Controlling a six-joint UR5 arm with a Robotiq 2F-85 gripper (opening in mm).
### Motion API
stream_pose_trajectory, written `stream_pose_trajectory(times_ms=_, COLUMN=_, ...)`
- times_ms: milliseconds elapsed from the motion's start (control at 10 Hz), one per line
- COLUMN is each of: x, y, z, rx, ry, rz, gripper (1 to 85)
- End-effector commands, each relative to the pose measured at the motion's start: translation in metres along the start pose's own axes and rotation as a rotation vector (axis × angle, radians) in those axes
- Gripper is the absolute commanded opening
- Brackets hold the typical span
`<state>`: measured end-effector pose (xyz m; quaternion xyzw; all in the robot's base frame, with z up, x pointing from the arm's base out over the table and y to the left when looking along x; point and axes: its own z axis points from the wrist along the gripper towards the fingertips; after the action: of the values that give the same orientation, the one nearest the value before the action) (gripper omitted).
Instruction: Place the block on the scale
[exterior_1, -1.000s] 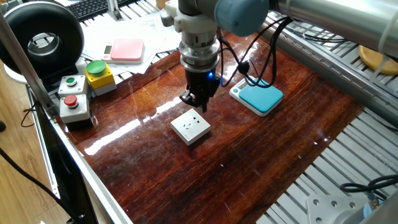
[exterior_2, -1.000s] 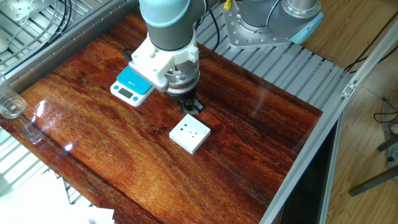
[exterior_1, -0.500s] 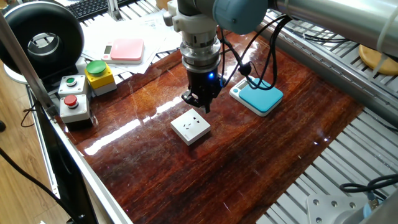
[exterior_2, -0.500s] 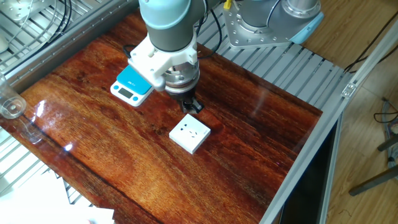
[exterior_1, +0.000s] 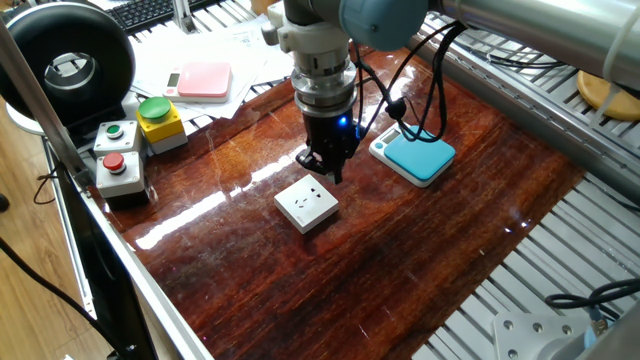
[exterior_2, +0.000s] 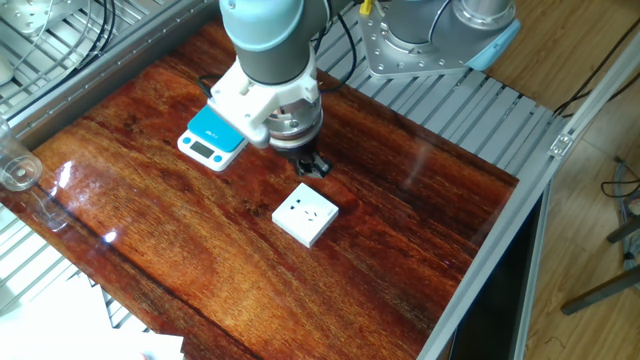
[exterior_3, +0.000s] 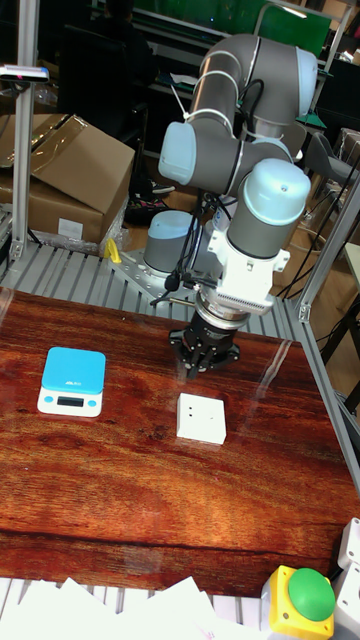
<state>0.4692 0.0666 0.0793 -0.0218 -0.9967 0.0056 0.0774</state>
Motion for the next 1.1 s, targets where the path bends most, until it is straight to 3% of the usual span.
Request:
stream_pose_trajectory(times_ms=0, x=0.003, y=0.009, z=-0.002, rx=-0.048, ry=0.007, rz=-0.104, gripper=49.3)
stream_pose_trajectory(times_ms=200, x=-0.001, y=0.004, z=-0.003, rx=-0.049, ry=-0.011, rz=-0.171, gripper=75.3)
stream_pose_trajectory(times_ms=300, x=-0.003, y=0.004, z=-0.002, rx=-0.050, ry=-0.021, rz=-0.181, gripper=82.7)
stream_pose_trajectory(times_ms=700, x=-0.009, y=0.004, z=0.000, rx=-0.042, ry=-0.041, rz=-0.190, gripper=85.0)
stream_pose_trajectory(times_ms=1000, x=-0.014, y=0.018, z=0.007, rx=-0.053, ry=-0.068, rz=-0.168, gripper=85.0)
